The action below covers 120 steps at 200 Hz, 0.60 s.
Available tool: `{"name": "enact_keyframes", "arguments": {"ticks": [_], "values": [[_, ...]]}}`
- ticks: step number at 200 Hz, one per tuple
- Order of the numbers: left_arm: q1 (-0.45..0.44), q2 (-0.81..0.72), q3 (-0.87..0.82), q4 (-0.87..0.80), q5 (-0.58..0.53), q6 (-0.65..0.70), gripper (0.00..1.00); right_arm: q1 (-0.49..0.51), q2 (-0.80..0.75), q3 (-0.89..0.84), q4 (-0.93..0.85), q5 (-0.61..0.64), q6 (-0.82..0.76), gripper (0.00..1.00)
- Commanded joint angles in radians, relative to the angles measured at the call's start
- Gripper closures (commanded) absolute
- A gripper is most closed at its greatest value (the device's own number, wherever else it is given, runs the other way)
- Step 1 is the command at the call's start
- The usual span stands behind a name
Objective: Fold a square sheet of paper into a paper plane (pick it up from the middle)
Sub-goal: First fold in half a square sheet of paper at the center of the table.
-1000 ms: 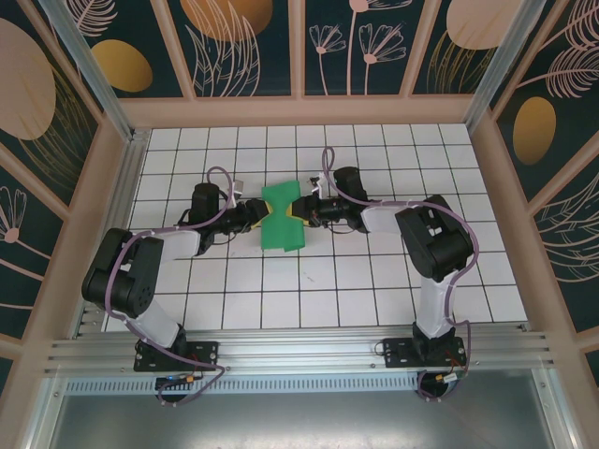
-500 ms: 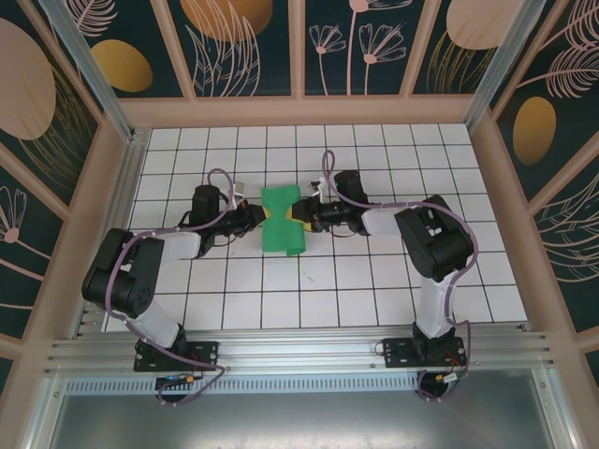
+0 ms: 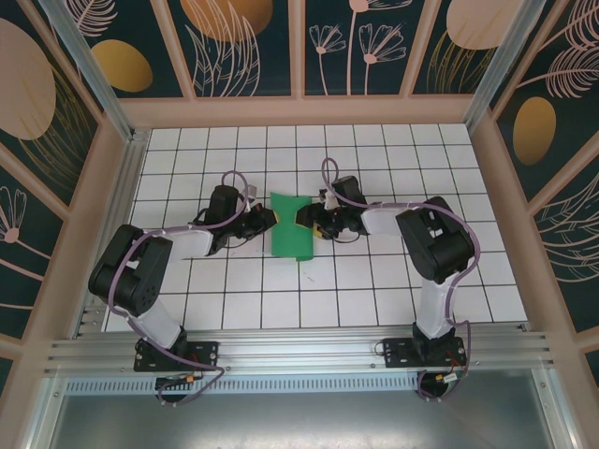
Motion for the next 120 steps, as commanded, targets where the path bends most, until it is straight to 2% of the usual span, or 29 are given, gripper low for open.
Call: {"name": "enact_keyframes", "arguments": {"ticks": [1,48,120], "values": [[-0.019,0.021,0.035,-0.038,-0.054,0.005,1.0,0.004,-0.065,-0.011,-0.061,0.102,-0.014,0.34],[-0.037,0.024,0.077,-0.103,-0.09,0.026,1.0,0.004,-0.121,-0.044,-0.076,0.148,0.003,0.21],[-0.091,0.091,0.178,-0.165,-0.092,0.04,1.0,-0.007,-0.238,-0.071,-0.122,0.208,-0.018,0.21]]}}
